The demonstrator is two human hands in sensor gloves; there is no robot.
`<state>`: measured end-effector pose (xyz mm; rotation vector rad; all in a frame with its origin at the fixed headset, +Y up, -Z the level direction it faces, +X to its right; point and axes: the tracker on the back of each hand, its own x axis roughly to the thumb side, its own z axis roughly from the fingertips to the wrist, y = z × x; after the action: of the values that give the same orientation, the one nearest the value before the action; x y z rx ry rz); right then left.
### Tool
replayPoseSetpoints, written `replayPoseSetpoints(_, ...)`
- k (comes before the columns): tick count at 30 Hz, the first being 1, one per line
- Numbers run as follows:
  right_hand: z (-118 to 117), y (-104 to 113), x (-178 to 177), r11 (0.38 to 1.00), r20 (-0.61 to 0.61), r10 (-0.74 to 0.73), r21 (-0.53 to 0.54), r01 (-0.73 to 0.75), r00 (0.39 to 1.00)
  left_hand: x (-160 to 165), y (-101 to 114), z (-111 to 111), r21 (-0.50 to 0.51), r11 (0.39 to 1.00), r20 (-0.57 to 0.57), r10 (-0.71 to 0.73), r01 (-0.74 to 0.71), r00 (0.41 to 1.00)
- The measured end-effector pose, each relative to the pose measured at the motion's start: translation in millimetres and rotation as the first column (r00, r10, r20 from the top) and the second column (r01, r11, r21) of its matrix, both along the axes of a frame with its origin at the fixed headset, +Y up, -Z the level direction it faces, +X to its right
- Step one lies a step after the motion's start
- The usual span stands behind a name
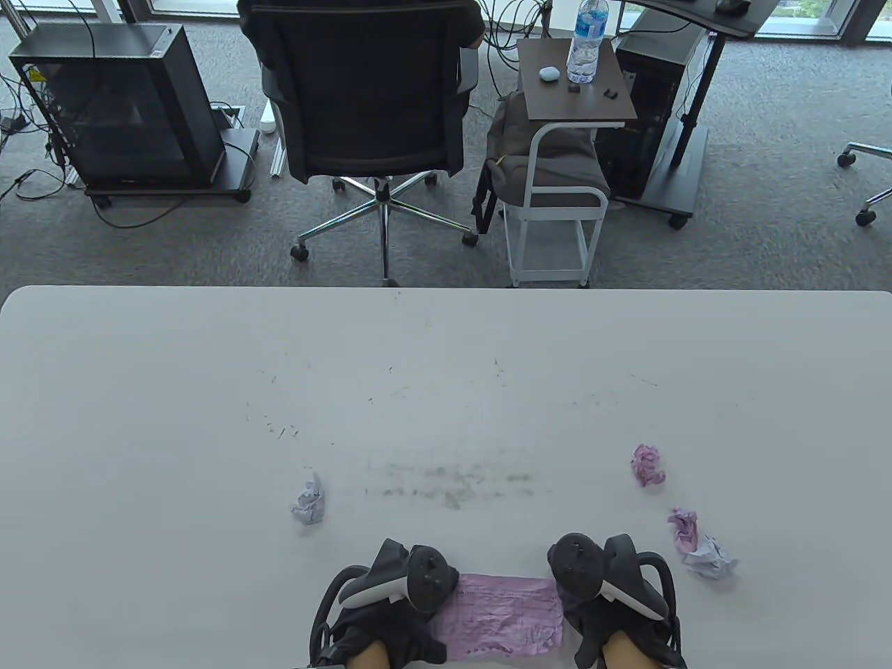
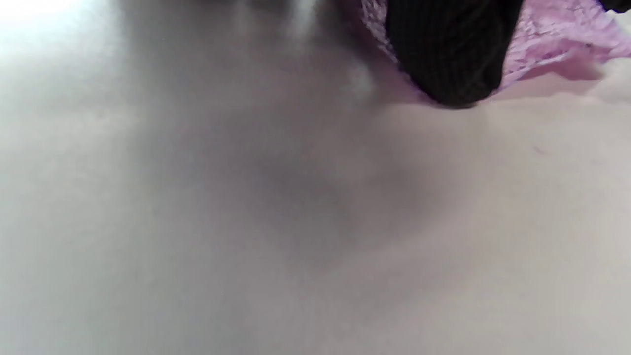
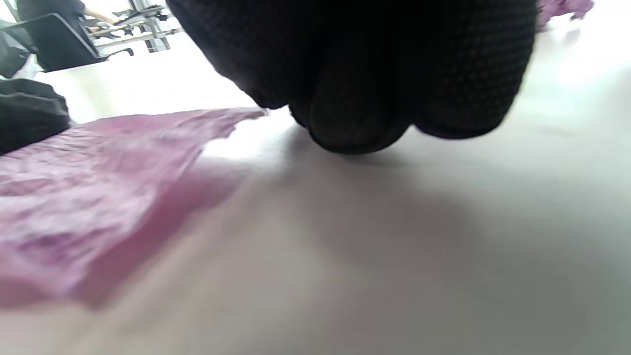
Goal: Flatten crumpled invoices and stack
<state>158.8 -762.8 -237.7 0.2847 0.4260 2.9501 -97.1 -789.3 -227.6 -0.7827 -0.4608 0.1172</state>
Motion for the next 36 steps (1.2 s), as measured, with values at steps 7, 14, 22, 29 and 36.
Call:
replayPoseSetpoints(7,5.0,23.4,-7.9,0.982,-0.043,-0.054,0.180,0.061,0.998,-1.1,0.6,-1.6,0.001,1.000,-0.005,0.004,-0.004,1.000)
replayPoseSetpoints(14,39.5,21.7,-91.0,0.991,-0.543,-0.085,0.041,0.128,0.836,-2.7,0.7,-1.1,-0.008,1.000,-0.008,0.003,-0.003,1.000)
replayPoseSetpoints(22,52.3,-0.6,-119.3,0.992,-0.660,-0.042,-0.120,-0.050,0.750,-3.1,1.1,-1.1,-0.022,1.000,-0.018,0.009,-0.009,1.000)
replayPoseSetpoints(29,42.5,2.6,-110.3,0.962,-0.560,-0.043,-0.248,-0.118,0.827,-2.8,1.3,-1.0,-0.032,0.999,-0.026,0.011,-0.012,1.000)
replayPoseSetpoints(36,25.8,-1.0,-81.0,0.932,-0.378,-0.065,-0.354,-0.079,0.924,-2.5,0.9,-0.9,-0.032,0.999,-0.031,0.014,-0.015,0.999)
